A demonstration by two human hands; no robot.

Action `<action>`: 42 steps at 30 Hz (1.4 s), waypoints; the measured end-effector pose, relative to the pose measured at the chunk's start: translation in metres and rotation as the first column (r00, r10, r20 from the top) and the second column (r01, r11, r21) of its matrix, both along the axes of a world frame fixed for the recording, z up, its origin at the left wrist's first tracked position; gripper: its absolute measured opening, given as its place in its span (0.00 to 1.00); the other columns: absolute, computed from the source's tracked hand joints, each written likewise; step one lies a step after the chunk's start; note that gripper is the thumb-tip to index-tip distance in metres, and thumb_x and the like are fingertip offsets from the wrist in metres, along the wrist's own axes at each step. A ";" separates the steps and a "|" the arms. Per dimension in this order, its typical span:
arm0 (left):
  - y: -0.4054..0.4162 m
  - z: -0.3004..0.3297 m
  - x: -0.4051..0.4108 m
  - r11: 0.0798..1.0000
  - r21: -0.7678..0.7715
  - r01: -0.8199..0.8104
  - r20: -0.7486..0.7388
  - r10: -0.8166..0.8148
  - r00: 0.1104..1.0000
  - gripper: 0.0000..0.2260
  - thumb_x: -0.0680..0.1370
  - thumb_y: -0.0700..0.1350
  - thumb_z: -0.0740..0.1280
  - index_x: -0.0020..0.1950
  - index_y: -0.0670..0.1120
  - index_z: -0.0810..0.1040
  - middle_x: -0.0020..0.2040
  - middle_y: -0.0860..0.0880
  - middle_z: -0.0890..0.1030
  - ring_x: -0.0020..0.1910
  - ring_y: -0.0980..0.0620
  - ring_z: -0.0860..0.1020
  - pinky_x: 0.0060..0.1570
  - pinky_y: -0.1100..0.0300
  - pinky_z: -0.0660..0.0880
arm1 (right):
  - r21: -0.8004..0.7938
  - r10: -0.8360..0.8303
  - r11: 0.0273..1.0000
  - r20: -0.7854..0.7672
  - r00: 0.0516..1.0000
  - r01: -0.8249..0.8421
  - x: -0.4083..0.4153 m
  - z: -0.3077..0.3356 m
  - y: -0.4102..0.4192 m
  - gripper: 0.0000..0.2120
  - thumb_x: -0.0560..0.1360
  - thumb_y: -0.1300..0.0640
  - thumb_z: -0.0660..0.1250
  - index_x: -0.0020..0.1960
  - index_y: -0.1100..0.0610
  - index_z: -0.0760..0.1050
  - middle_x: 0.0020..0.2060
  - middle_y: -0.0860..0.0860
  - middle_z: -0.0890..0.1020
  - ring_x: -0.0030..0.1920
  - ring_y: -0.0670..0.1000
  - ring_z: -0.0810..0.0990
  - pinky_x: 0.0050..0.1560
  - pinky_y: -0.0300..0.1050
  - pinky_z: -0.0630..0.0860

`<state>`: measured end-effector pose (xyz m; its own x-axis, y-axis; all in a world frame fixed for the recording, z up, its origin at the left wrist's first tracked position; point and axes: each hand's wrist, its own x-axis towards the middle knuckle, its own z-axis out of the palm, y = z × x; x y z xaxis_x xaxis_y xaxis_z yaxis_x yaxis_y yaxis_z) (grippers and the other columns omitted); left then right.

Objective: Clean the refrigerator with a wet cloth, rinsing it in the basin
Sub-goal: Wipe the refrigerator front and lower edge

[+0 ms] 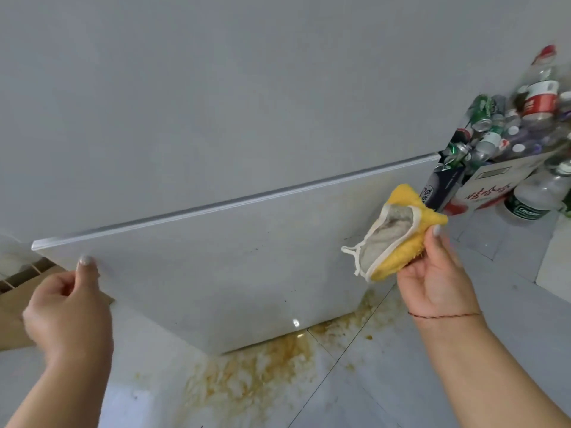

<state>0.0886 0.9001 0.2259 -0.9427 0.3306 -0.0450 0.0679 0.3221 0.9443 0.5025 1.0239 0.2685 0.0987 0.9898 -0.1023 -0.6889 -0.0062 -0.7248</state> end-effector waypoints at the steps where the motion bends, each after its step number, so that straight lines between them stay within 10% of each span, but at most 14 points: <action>1: 0.008 0.015 0.028 0.999 -0.016 0.028 -0.029 -0.029 0.999 0.24 0.70 0.72 0.61 0.40 0.51 0.76 0.35 0.51 0.74 0.34 0.49 0.73 0.39 0.49 0.77 | 0.045 -0.020 0.999 0.023 1.000 0.019 -0.001 -0.003 0.003 0.15 0.77 0.51 0.58 0.59 0.56 0.76 0.59 0.55 0.80 0.62 0.54 0.78 0.60 0.52 0.76; 11: 0.036 -0.026 0.103 0.946 0.055 0.318 -0.301 -0.288 0.909 0.16 0.80 0.53 0.62 0.36 0.47 0.76 0.29 0.43 0.72 0.30 0.43 0.70 0.37 0.49 0.70 | 0.363 -0.330 0.857 -0.158 0.931 0.366 -0.028 -0.035 0.056 0.13 0.82 0.55 0.55 0.53 0.56 0.78 0.51 0.51 0.82 0.56 0.50 0.80 0.60 0.49 0.75; 14: 0.043 -0.046 0.104 0.932 0.094 0.350 -0.379 -0.292 0.878 0.11 0.79 0.53 0.63 0.38 0.53 0.76 0.28 0.44 0.72 0.29 0.43 0.69 0.36 0.51 0.69 | 0.485 -0.439 0.814 0.155 0.885 0.319 -0.048 -0.063 0.065 0.21 0.82 0.49 0.52 0.69 0.58 0.70 0.64 0.50 0.75 0.65 0.47 0.72 0.69 0.44 0.67; 18: 0.048 -0.061 0.107 0.911 0.104 0.399 -0.436 -0.319 0.841 0.12 0.79 0.54 0.64 0.37 0.52 0.76 0.25 0.46 0.69 0.28 0.43 0.69 0.34 0.53 0.67 | 0.758 -0.720 0.649 0.587 0.370 0.061 -0.054 -0.098 0.086 0.31 0.78 0.35 0.36 0.75 0.46 0.52 0.75 0.40 0.50 0.76 0.42 0.45 0.76 0.46 0.41; 22: 0.046 -0.058 0.113 0.906 0.112 0.409 -0.472 -0.313 0.824 0.12 0.78 0.53 0.64 0.36 0.51 0.75 0.24 0.46 0.68 0.28 0.43 0.70 0.33 0.55 0.67 | 0.820 -0.818 0.572 0.571 -0.068 0.017 -0.039 -0.104 0.107 0.29 0.81 0.41 0.38 0.77 0.54 0.53 0.77 0.52 0.53 0.77 0.54 0.49 0.74 0.62 0.44; 31: 0.039 -0.021 0.112 0.930 -0.005 0.369 -0.632 -0.289 0.719 0.15 0.79 0.51 0.60 0.36 0.46 0.74 0.28 0.45 0.74 0.32 0.44 0.73 0.35 0.52 0.71 | 0.848 -0.840 0.520 0.530 -0.115 0.106 -0.124 -0.087 0.087 0.29 0.81 0.45 0.43 0.76 0.61 0.50 0.76 0.60 0.56 0.76 0.61 0.52 0.73 0.65 0.50; 42: 0.033 0.000 0.086 0.967 -0.053 0.249 -0.779 -0.196 0.595 0.08 0.79 0.50 0.61 0.48 0.51 0.78 0.43 0.56 0.75 0.39 0.55 0.71 0.35 0.62 0.65 | 0.838 -0.975 0.196 0.111 -0.191 -0.510 -0.209 -0.088 0.046 0.29 0.78 0.45 0.57 0.76 0.53 0.56 0.75 0.52 0.57 0.77 0.54 0.50 0.75 0.60 0.46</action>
